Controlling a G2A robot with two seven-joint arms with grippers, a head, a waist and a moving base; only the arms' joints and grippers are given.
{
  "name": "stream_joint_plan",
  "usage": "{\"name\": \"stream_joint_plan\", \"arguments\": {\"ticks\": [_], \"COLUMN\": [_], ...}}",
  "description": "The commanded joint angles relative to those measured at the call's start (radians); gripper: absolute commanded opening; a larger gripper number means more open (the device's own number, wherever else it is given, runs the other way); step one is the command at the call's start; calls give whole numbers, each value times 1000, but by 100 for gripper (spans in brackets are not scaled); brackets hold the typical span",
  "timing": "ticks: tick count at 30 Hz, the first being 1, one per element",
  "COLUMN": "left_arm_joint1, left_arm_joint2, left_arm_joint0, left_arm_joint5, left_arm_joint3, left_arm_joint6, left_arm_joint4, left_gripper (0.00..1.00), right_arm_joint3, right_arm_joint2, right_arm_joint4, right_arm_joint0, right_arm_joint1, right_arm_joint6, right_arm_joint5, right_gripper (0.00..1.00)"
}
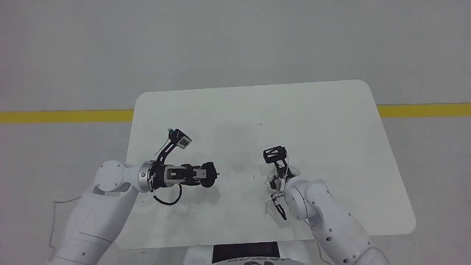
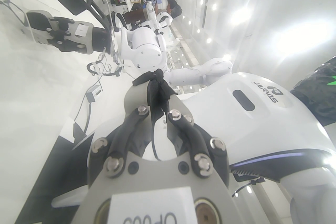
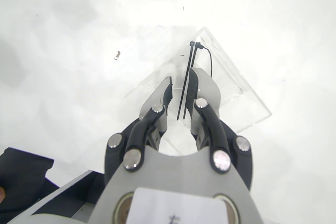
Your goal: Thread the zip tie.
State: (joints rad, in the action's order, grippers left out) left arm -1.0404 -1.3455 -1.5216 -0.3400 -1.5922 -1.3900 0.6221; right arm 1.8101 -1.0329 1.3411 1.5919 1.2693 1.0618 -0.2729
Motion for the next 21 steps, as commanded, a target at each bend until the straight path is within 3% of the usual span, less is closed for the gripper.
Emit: {"name": "stream_joint_plan", "arguments": {"ticks": [1,21], "left_arm_joint1": [0,0], "left_arm_joint2": [0,0], "left_arm_joint0": [0,0], "left_arm_joint5": [0,0], "left_arm_joint3": [0,0], "left_arm_joint6": [0,0], "left_arm_joint4": [0,0], "left_gripper": [0,0], "right_arm_joint3": [-3,-1], "right_arm_joint2": [1,26], "right_arm_joint4": [1,114], "right_arm_joint0": [-2,-1], "right_arm_joint1": [1,9], "right_arm_joint6": [2,-4], "right_arm_joint5": [0,-31], "right_gripper": [15,17]}}
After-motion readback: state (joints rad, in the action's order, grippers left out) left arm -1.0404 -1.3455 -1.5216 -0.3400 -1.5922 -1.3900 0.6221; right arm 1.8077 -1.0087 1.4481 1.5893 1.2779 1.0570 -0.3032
